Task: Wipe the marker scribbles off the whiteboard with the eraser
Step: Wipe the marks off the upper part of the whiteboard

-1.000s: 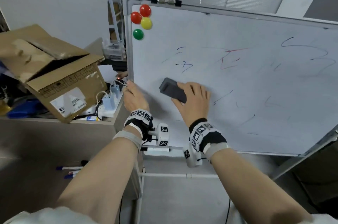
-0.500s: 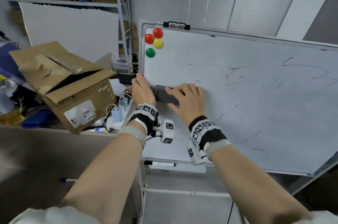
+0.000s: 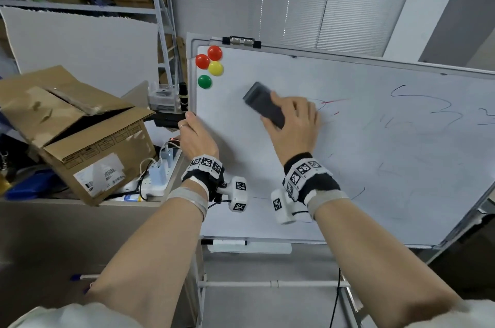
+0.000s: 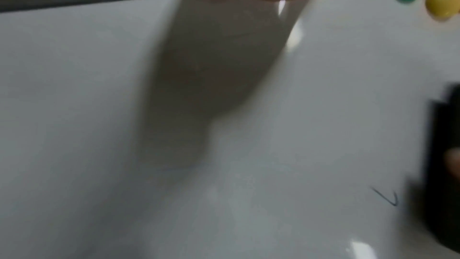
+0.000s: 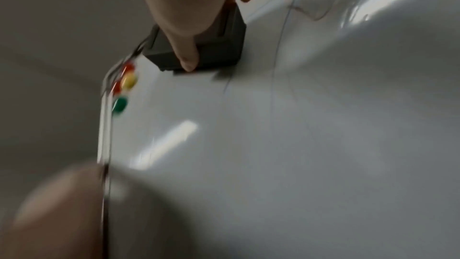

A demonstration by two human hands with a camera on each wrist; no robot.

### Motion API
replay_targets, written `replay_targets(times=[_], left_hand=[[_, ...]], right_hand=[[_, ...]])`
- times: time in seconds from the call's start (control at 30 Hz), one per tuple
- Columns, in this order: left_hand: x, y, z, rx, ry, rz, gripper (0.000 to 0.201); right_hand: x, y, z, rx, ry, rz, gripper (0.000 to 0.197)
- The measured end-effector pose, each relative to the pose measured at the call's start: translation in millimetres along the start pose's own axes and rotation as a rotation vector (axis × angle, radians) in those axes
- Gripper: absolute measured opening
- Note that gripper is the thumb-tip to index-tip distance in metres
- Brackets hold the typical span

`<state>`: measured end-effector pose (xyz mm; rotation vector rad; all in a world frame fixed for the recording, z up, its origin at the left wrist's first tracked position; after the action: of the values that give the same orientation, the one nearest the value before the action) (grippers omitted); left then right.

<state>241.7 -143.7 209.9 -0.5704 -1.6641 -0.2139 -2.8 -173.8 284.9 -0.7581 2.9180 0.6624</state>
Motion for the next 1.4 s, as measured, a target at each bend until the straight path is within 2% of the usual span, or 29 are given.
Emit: replay_targets(times=[0.07, 0.1, 0.17, 0.3, 0.37, 0.43, 0.5, 0.57, 0.73, 0.87, 0.93, 1.0, 1.07, 1.13, 1.23, 1.3, 1.4], left_hand=[[-0.7, -0.6, 2.7, 0.021, -0.002, -0.01, 0.05], [-1.9, -0.8, 2.9, 0.021, 0.0, -0.01, 0.048], [-3.6, -0.7, 0.8, 0.015, 0.002, -0.014, 0.045], [-4.8, 0.0, -2.9, 0.009, -0.004, -0.024, 0.048], [-3.7, -1.6, -2.6, 0.015, -0.012, -0.044, 0.049], [-3.5, -2.6, -1.4, 0.024, -0.02, -0.053, 0.05], [-4.0, -2.0, -0.1, 0.039, -0.024, -0.051, 0.05], [-4.8, -2.6, -0.2, 0.035, -0.019, -0.045, 0.049], [-2.3, -0.1, -4.3, 0.062, -0.028, -0.059, 0.051], [-3.9, -4.3, -1.7, 0.025, -0.003, -0.107, 0.056], [-0.5, -5.1, 1.0, 0.049, -0.008, -0.146, 0.055], [18.1, -6.4, 8.1, 0.123, -0.147, -0.2, 0.055], [52.2, -14.8, 26.1, 0.168, -0.363, -0.284, 0.068], [89.6, -33.3, 50.1, 0.106, -0.557, -0.335, 0.074], [138.8, -71.5, 87.3, -0.052, -0.848, -0.423, 0.068], [155.1, -95.7, 99.1, -0.132, -0.912, -0.505, 0.063], [155.8, -127.1, 109.9, -0.245, -0.949, -0.656, 0.067]], right_hand=[[21.6, 17.4, -20.4, 0.115, -0.156, -0.03, 0.048], [26.3, 19.1, -23.4, 0.124, -0.17, -0.032, 0.048], [23.1, 11.2, -12.1, 0.071, -0.096, -0.047, 0.05], [3.3, -22.6, 54.6, -0.185, 0.112, -0.001, 0.052], [3.8, -23.4, 53.8, -0.205, 0.161, 0.021, 0.051], [16.6, -11.9, 31.1, -0.113, 0.082, 0.017, 0.05], [37.8, 1.2, 9.3, 0.018, -0.103, -0.041, 0.049], [44.9, 0.9, 10.5, 0.027, -0.194, -0.074, 0.05], [24.1, -19.4, 61.2, -0.217, -0.001, -0.044, 0.051], [36.6, -4.7, 45.2, -0.175, -0.081, -0.049, 0.051], [44.1, 4.3, 30.3, -0.14, -0.121, -0.063, 0.052], [50.0, 10.4, 21.1, -0.119, -0.144, -0.09, 0.052], [55.5, 14.9, 17.4, -0.111, -0.17, -0.123, 0.052], [61.1, 19.8, 16.7, -0.102, -0.174, -0.132, 0.051], [76.5, 30.1, 11.9, -0.07, -0.196, -0.116, 0.05], [95.7, 39.1, 5.4, -0.048, -0.257, -0.106, 0.05], [122.8, 49.0, -3.3, -0.061, -0.306, -0.158, 0.053]])
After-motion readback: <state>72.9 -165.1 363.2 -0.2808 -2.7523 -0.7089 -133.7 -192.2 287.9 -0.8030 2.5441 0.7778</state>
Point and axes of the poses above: each hand's wrist, its own z-axis away from the middle knuckle, its own y-axis out of the back of the hand, x = y × z, the point moved 8 cm from there along -z, towards the middle knuckle, and after that the axes turned 10 degrees about z, right-handed, at the moved point
